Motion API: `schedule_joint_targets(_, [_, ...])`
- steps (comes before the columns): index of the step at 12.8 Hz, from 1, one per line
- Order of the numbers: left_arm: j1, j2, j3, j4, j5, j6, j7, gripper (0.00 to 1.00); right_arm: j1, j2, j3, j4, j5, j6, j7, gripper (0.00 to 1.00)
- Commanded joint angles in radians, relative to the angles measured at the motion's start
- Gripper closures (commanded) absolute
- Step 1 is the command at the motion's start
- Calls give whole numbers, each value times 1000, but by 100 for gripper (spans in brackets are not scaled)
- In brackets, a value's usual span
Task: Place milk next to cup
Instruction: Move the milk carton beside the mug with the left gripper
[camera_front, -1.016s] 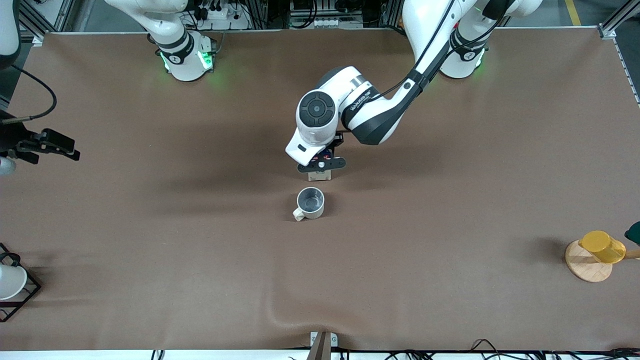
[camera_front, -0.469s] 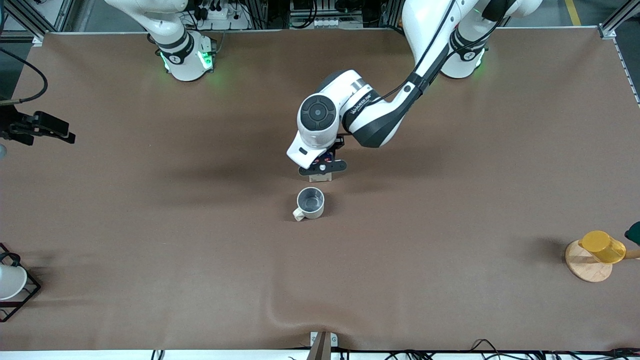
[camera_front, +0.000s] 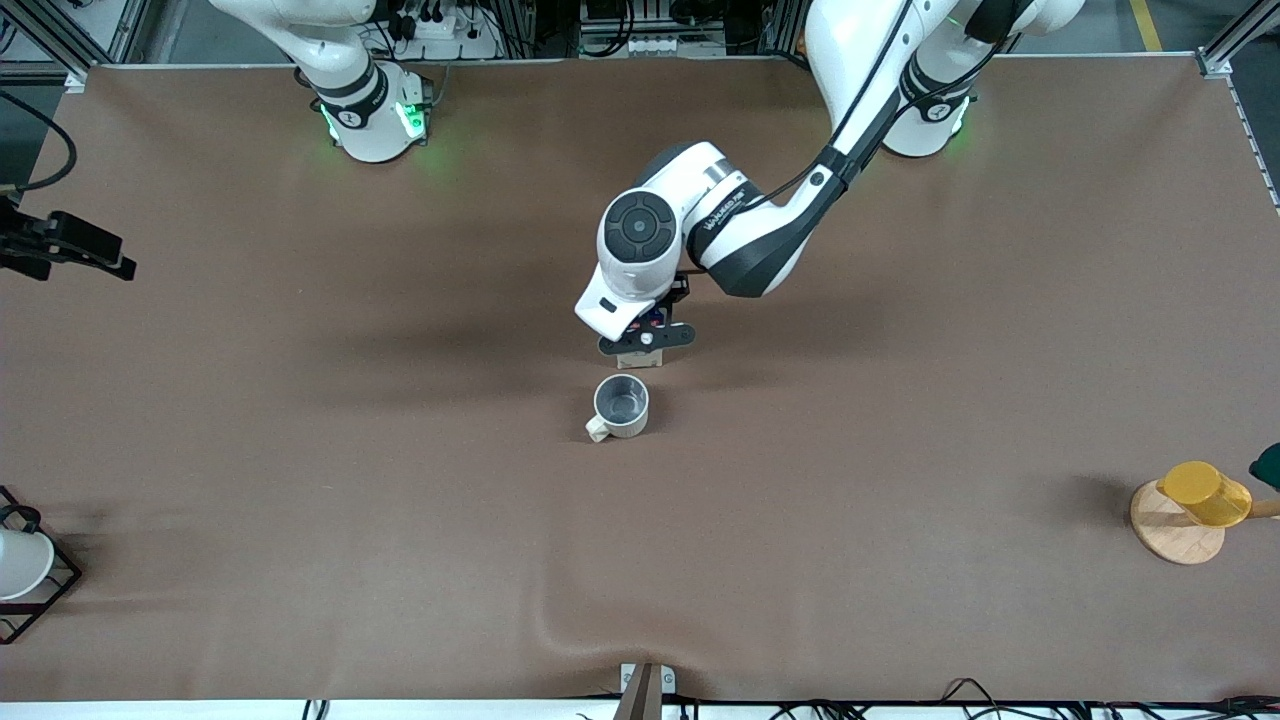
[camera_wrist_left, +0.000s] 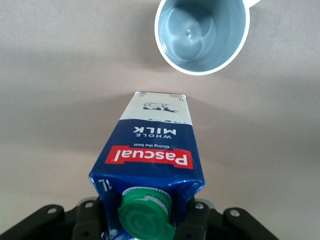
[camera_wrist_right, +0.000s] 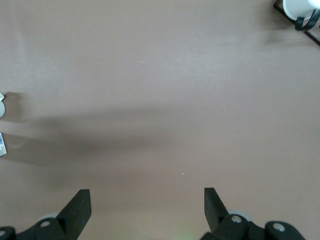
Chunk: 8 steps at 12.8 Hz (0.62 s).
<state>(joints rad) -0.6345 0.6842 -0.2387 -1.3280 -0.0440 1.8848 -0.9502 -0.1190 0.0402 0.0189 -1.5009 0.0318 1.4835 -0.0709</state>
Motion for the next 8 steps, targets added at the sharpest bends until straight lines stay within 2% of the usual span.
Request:
schedule_joint_targets(1, [-5, 11, 9, 29, 19, 0, 21, 46, -7, 0, 7, 31, -15, -14, 6, 0])
schedule_joint_targets(8, [-8, 12, 7, 39, 18, 7, 22, 46, -14, 10, 7, 39, -6, -9, 14, 0])
